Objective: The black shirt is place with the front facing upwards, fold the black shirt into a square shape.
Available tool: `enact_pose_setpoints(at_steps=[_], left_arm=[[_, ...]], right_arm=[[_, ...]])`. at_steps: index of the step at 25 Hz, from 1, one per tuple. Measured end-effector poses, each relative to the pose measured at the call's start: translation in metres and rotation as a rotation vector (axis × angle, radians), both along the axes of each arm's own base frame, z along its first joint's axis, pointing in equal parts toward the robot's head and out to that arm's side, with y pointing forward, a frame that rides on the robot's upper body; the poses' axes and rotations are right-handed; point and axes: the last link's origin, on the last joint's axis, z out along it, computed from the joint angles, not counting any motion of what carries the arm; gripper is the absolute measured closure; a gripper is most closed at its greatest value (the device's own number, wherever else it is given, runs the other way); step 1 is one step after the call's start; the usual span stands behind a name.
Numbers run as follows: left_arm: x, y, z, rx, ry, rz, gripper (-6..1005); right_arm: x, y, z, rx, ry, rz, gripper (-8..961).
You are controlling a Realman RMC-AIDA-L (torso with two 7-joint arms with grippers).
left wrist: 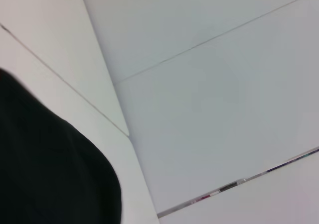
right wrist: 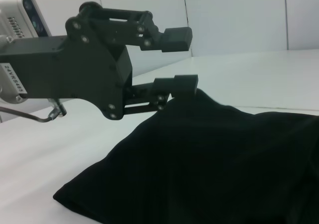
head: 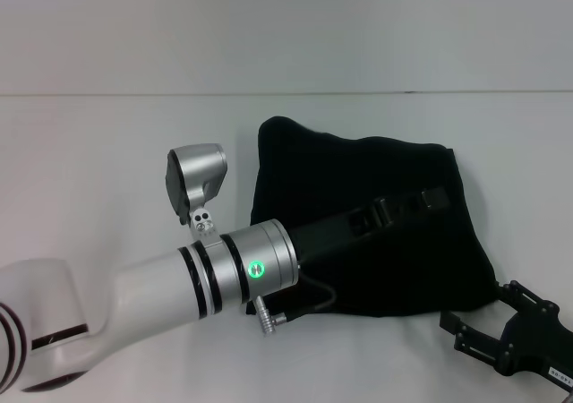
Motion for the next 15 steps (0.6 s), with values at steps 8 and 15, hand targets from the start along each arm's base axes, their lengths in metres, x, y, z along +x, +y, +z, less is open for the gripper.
enact_pose_setpoints(at_steps=[8,15], left_arm=[[-0.012,-0.002,0.016,0.031,-0.008,-0.053,501],[-0.047,-0.007,0.055,0.118,0.059,-0.17,292]], right_arm=[[0.003,-0.005,0.005,0.032,0.026,-0.019,69],[-0.016,0.003,0.013,0.069,0.089,0.081,70]])
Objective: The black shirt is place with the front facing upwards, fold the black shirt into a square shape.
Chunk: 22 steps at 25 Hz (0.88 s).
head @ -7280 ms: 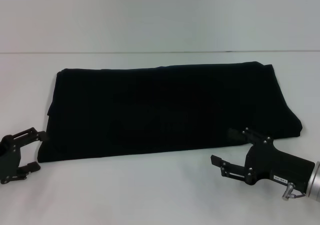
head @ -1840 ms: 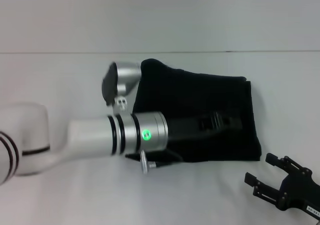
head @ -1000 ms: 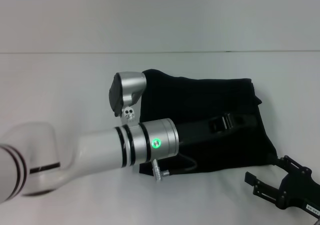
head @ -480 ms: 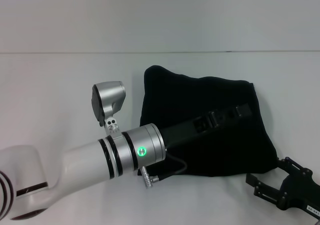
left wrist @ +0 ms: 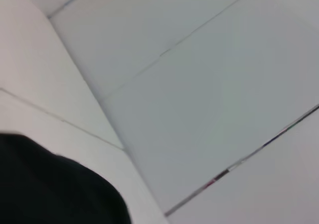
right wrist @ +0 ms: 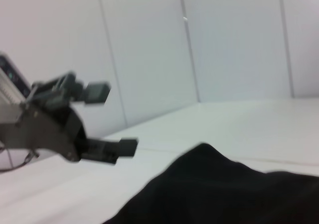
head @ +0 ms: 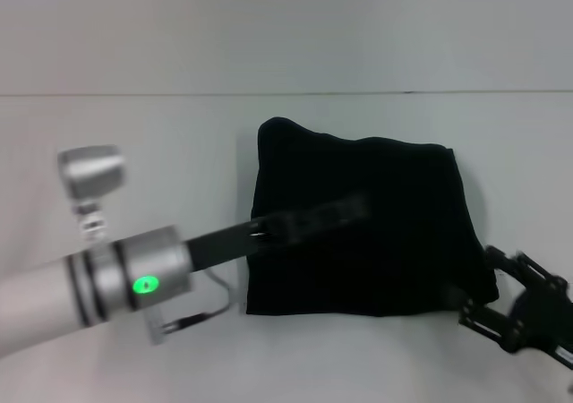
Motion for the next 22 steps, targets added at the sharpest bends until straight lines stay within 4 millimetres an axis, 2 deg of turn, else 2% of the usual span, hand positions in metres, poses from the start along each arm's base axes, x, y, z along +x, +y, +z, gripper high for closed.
enact_pose_setpoints(at_steps=[1,3,6,9,16,22], left_arm=[[-0.018,-0.005,0.016,0.05,0.021,0.001,259],[-0.028,-0.009,0.023,0.073,0.029,0.017,59],[-0.041,-0.014,0.032,0.099,0.043,0.041,59],[-0.047,-0.019,0.036,0.11,0.044,0.053,60],[-0.052,-0.019,0.042,0.125,0.049,0.054,60],[-0.05,-0.016,0.043,0.118,0.073,0.034,61]], right_arm=[[-0.004,0.007,-0.002,-0.006,-0.005,0.014,70],[-0.011,0.019,-0.008,-0.024,-0.024,0.026,71],[-0.017,0.033,-0.016,-0.053,-0.064,0.03,71],[-0.015,0.039,-0.023,-0.083,-0.111,0.01,71],[0.005,0.033,-0.027,-0.086,-0.168,-0.095,70],[0.007,0.033,-0.024,-0.074,-0.161,-0.103,70]])
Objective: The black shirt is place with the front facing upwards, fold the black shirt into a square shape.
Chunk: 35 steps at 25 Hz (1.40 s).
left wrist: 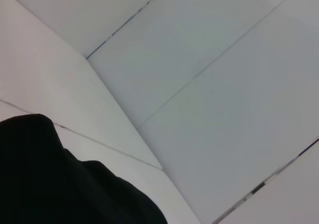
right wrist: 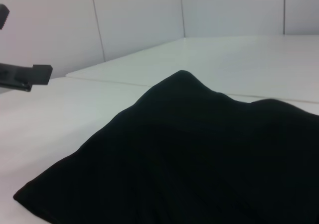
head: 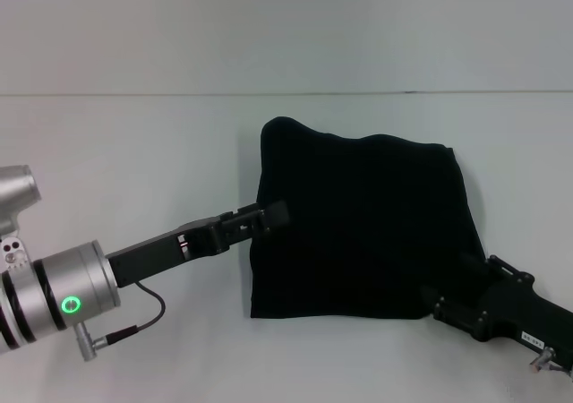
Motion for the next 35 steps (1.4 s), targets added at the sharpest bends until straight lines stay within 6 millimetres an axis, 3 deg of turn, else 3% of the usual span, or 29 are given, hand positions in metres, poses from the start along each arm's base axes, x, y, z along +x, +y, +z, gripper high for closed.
enact_pose_setpoints(at_steps=[4,9,15,21,26,35], left_arm=[[-0.003,0.004,0.0,-0.003,0.014,0.029,61],[-0.015,0.022,0.0,-0.034,0.049,0.203,62],[-0.012,0.058,-0.008,-0.064,0.18,0.341,71],[0.007,0.081,-0.019,-0.042,0.28,0.319,83],[0.022,0.084,-0.032,-0.072,0.295,0.292,94],[0.031,0.082,-0.048,-0.087,0.356,0.251,113]], right_arm=[[-0.002,-0.008,0.009,0.03,0.053,0.034,70],[-0.003,-0.036,0.032,0.073,0.127,0.13,69],[-0.003,-0.058,0.027,-0.005,0.123,0.193,69],[0.0,-0.077,0.013,-0.09,0.078,0.224,69],[0.0,-0.08,0.011,-0.1,0.077,0.222,70],[0.0,-0.079,0.011,-0.101,0.081,0.219,70]])
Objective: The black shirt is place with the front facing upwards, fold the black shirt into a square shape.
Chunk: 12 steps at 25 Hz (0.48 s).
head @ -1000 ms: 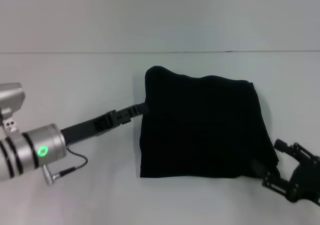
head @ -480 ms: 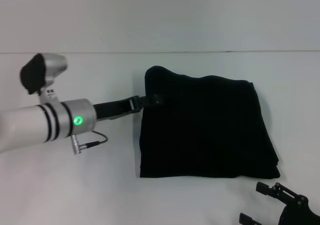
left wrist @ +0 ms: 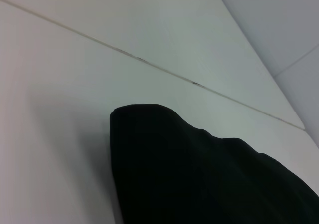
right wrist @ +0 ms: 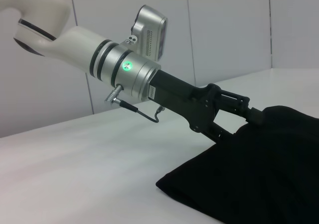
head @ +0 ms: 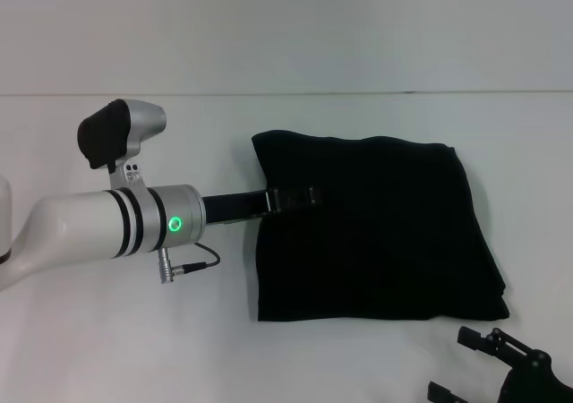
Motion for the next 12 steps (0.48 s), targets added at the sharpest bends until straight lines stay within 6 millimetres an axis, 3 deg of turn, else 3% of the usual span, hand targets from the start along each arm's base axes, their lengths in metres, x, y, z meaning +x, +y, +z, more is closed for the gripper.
enact_pose_setpoints(at_steps=[5,12], left_arm=[[-0.0018,0.0005,0.0012,0.013,0.004,0.0,124],[-0.0074,0.0004,0.0047,0.032,0.007,0.014,381]], right_arm=[[-0.0005,0.0014,0.0004,0.003,0.001,0.001,71],[-0.0006,0.0001,0.0012,0.007,0.008,0.0,71]])
